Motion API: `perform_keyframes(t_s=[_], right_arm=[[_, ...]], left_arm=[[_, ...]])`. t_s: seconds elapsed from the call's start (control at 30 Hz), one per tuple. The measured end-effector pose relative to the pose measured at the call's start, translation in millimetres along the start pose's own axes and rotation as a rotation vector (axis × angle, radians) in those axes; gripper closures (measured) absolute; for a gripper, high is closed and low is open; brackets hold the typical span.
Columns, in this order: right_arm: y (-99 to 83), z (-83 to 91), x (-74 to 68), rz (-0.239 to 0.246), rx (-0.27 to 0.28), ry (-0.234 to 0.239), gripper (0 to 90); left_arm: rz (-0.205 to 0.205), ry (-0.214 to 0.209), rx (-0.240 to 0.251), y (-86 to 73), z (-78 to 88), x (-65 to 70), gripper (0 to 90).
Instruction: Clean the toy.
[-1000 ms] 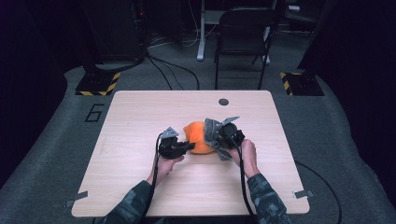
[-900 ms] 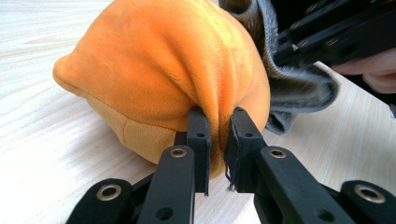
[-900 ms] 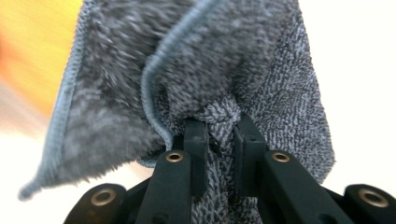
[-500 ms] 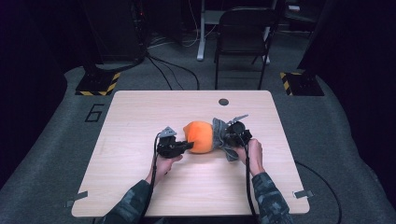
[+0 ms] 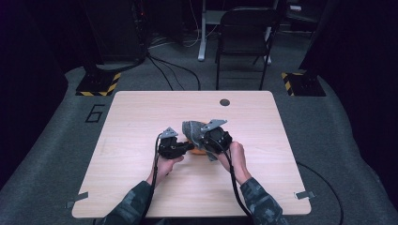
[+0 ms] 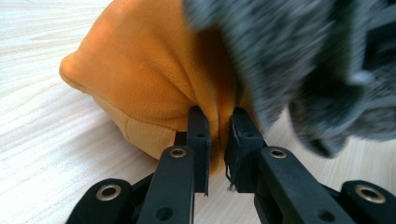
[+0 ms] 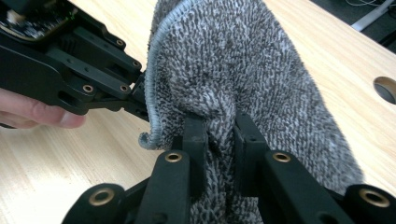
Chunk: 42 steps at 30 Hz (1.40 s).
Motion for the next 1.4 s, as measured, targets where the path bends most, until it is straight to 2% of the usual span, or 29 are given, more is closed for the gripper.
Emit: perform_keyframes(t_s=[0.03,0.07,0.1,0.17,0.23,0.33,0.47,0.5,0.53,0.6,0.73,0.87,0.97,1.0,1.1,1.2,1.23,1.3,1.37,1.4], right_arm=[[-1.6,-4.3,0.9,-0.007,-0.018,0.010,78.2],[-3.6,-7.8,2.6,-0.009,-0.028,0.010,78.2],[-4.9,-9.8,4.5,-0.013,-0.028,0.009,78.3],[-6.8,-9.5,8.1,-0.028,-0.037,0.018,78.4],[-8.6,-9.4,12.4,-0.027,-0.044,0.005,78.3],[-13.8,-10.1,21.9,-0.069,-0.071,0.016,78.3],[-22.6,-13.0,37.4,-0.101,-0.103,0.005,78.2],[-22.6,-13.0,37.4,-0.101,-0.103,0.005,78.2],[-28.1,-16.8,45.9,-0.127,-0.119,0.010,78.2],[-29.8,-17.9,48.6,-0.136,-0.124,0.011,78.2],[-46.8,-31.3,70.0,-0.212,-0.181,-0.001,78.0],[-59.7,-45.2,80.6,-0.264,-0.238,0.004,77.9],[-62.7,-49.2,83.8,-0.283,-0.247,0.006,77.8],[-62.7,-49.1,85.0,-0.268,-0.250,0.001,77.8],[-61.3,-44.2,86.0,-0.273,-0.245,-0.012,77.8],[-56.2,-28.5,88.6,-0.266,-0.196,-0.020,77.9],[-56.2,-28.5,88.6,-0.266,-0.196,-0.020,77.9],[-47.0,-9.4,85.2,-0.253,-0.131,-0.021,77.9],[-44.6,-5.7,83.2,-0.249,-0.118,-0.020,77.9],[-37.0,3.4,75.8,-0.219,-0.080,-0.016,77.9]], left_arm=[[-0.005,0.003,-0.002,-0.1,-1.0,0.3,80.8],[0.006,-0.003,-0.006,-0.4,-1.4,1.2,80.8],[-0.003,-0.001,-0.002,-0.2,-1.9,0.3,80.8],[-0.004,-0.005,-0.006,-0.2,-1.8,0.0,80.8],[-0.002,-0.005,-0.006,-0.3,-1.7,-0.5,80.8],[-0.007,-0.006,-0.009,-0.1,-1.7,-0.5,80.8],[0.002,-0.012,-0.007,0.0,-1.8,-0.4,80.7],[0.002,-0.012,-0.007,0.0,-1.8,-0.4,80.7],[-0.004,-0.013,-0.011,0.3,-1.9,-0.2,80.7],[-0.002,-0.012,-0.010,0.3,-2.1,0.2,80.7],[0.000,-0.011,-0.009,0.1,-2.3,0.2,80.7],[-0.002,-0.014,-0.010,0.1,-1.8,-0.5,80.7],[0.000,-0.013,-0.006,0.0,-1.7,-1.3,80.6],[0.001,-0.013,-0.006,-0.1,-1.6,-1.4,80.6],[0.004,-0.010,-0.005,-0.2,-1.1,-1.3,80.4],[-0.003,-0.006,-0.007,-0.1,-1.1,-1.7,80.3],[-0.003,-0.006,-0.007,-0.1,-1.1,-1.7,80.3],[0.001,-0.007,-0.006,0.0,-1.4,-1.5,80.3],[0.000,-0.008,-0.004,0.1,-1.6,-1.5,80.2],[-0.003,-0.006,-0.008,0.2,-1.5,-1.3,80.2]])
Point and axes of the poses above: each handheld gripper's, and its own axes: z roughly backward along the jaws, y roughly out of its top, x roughly to its right, the point moved 3 cm from there along -z, roughly forward along the jaws, and after that the axes turned 14 degrees about -x, right-handed, at the moved point
